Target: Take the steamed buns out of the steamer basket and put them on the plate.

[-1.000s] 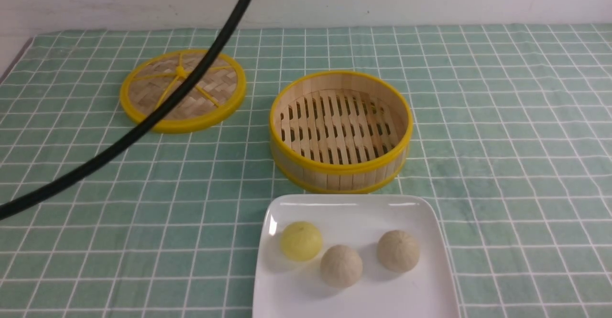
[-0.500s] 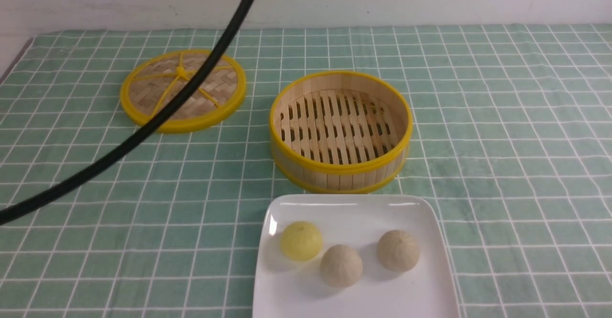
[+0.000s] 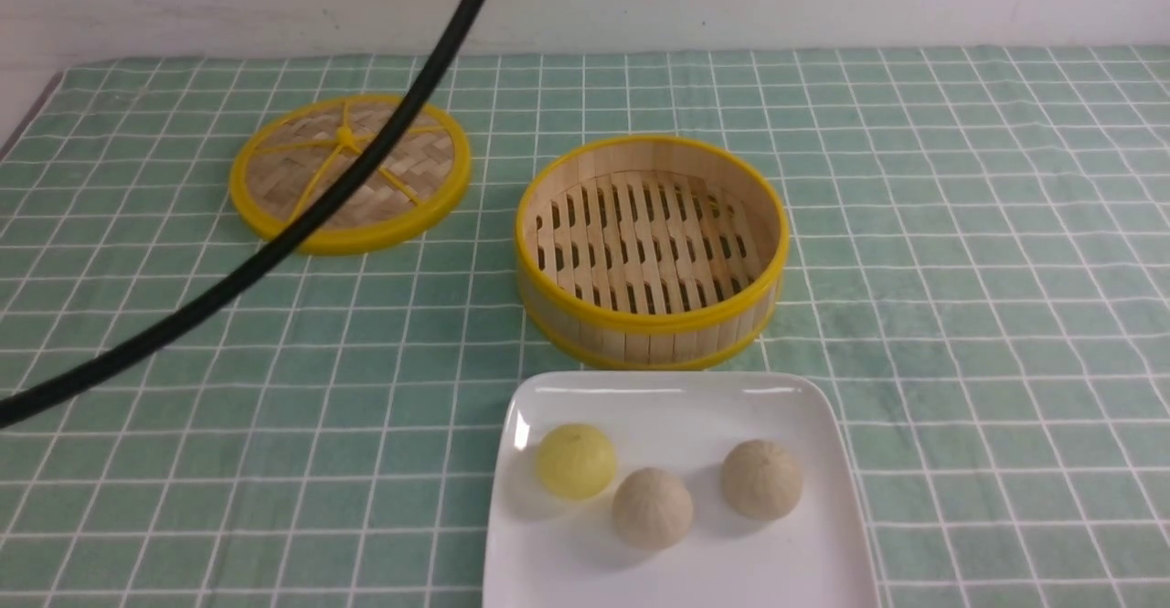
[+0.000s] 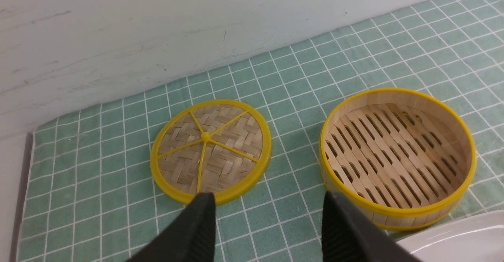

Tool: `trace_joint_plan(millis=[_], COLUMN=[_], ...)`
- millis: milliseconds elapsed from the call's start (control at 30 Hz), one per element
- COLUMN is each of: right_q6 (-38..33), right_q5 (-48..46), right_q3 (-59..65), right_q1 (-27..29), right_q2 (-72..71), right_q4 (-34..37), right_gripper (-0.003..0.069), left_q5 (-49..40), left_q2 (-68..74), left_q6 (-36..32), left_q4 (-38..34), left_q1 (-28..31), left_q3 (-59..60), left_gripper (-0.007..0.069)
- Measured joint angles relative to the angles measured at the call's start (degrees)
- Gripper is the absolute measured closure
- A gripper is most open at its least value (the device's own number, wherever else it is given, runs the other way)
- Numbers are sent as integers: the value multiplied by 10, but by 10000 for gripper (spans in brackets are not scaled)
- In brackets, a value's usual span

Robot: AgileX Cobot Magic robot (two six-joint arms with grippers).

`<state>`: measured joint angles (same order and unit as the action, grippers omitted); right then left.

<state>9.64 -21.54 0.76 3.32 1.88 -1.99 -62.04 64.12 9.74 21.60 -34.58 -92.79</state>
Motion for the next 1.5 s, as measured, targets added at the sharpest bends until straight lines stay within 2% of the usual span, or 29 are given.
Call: trace_joint_plan(millis=[133,300,1500], right_q6=[0,0,0], right_q5=[0,0,0], right_q3=[0,0,0], right_q1=[9,10,10], right_q2=[0,0,0], right_q4=[-43,-56,-58], right_gripper=[419,419,419], left_q5=[-2,-2,-14], left_q2=[0,0,0], left_q6=[0,0,1], left_q4=[0,0,1], left_q1=[0,0,0], left_q3=[0,0,0], left_gripper=[239,239,239])
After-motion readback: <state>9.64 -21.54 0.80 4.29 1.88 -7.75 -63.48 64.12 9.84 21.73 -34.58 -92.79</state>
